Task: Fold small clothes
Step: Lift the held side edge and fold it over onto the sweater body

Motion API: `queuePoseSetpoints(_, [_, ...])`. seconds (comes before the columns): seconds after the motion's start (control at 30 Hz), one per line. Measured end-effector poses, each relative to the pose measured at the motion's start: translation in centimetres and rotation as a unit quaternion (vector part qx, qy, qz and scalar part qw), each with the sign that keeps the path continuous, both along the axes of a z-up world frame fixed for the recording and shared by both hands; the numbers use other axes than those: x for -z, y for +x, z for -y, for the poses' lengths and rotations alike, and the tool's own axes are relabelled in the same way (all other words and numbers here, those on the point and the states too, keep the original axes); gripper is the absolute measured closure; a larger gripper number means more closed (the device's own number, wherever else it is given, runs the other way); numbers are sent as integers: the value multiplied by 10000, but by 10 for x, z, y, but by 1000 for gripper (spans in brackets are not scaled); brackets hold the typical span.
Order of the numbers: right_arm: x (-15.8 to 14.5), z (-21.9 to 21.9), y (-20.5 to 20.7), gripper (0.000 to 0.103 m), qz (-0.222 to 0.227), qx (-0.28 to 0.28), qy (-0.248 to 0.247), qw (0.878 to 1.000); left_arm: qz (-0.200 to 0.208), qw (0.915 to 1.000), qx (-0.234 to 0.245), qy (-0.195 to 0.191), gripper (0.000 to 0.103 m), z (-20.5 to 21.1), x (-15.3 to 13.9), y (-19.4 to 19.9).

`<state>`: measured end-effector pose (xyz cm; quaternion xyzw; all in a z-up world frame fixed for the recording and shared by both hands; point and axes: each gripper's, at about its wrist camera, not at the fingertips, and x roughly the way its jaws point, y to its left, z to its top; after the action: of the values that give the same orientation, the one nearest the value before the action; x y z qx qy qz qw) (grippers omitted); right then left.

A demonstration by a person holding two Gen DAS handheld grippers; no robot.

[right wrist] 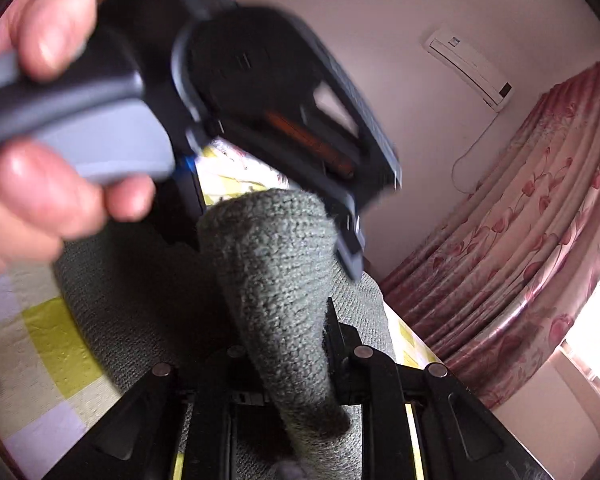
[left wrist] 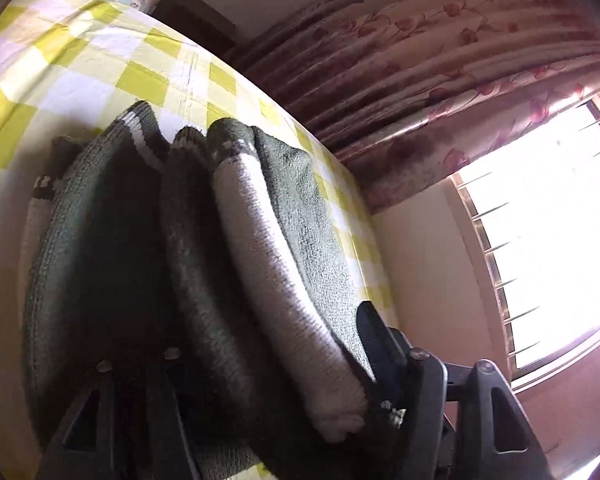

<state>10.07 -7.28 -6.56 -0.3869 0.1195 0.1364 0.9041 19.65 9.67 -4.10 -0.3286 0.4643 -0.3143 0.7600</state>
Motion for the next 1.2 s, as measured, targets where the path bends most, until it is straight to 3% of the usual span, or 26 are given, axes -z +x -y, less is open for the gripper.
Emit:
queuePoseSetpoints(0.03, [0,2,2,6,-72,-15,-9,10000,47,9997,-36,254,73,4,-3,0])
queuePoseSetpoints(0.07, [1,5,4,0,-102,32,-30,9999,108,9990,-46,426,73,6,-6,-1])
queuePoseSetpoints(0.17, [0,26,-11,0,52,213,57,9997,356,9980,-47,512,77,4,-20,-8])
queuePoseSetpoints(0.37, [1,56,-11,0,-113,727,164,9972,911,9951,-226,307,79,-34,-63,-24])
queuePoseSetpoints(0.43, [2,60,-8,0,-142,836,86,9964,774,9959,-324,344,78,-53,-52,-27])
queuePoseSetpoints(0.57, [10,69,3,0,-584,1029,237,9927,50,9984,-382,419,78,-75,14,-17])
queuePoseSetpoints(0.63, [10,70,5,0,-615,1026,276,9924,119,9991,-348,219,78,-78,31,-19])
queuePoseSetpoints(0.7, [8,70,7,0,-606,1011,223,9928,194,9990,-375,173,78,-81,29,-21])
queuePoseSetpoints(0.87, [7,74,7,0,-694,1024,255,9920,745,9939,-642,508,78,-76,-2,-50])
queuePoseSetpoints(1.0, [7,73,7,0,-699,1022,273,9919,517,9927,-669,866,78,-74,11,-40])
queuePoseSetpoints(1.07, [6,73,6,0,-717,976,268,9923,508,9940,-683,691,78,-76,23,-38])
queuePoseSetpoints(1.13, [6,75,5,0,-773,899,261,9926,517,9938,-728,670,78,-79,21,-40])
queuePoseSetpoints(1.2, [3,79,2,0,-999,670,367,9921,598,9909,-750,946,78,-78,16,-46])
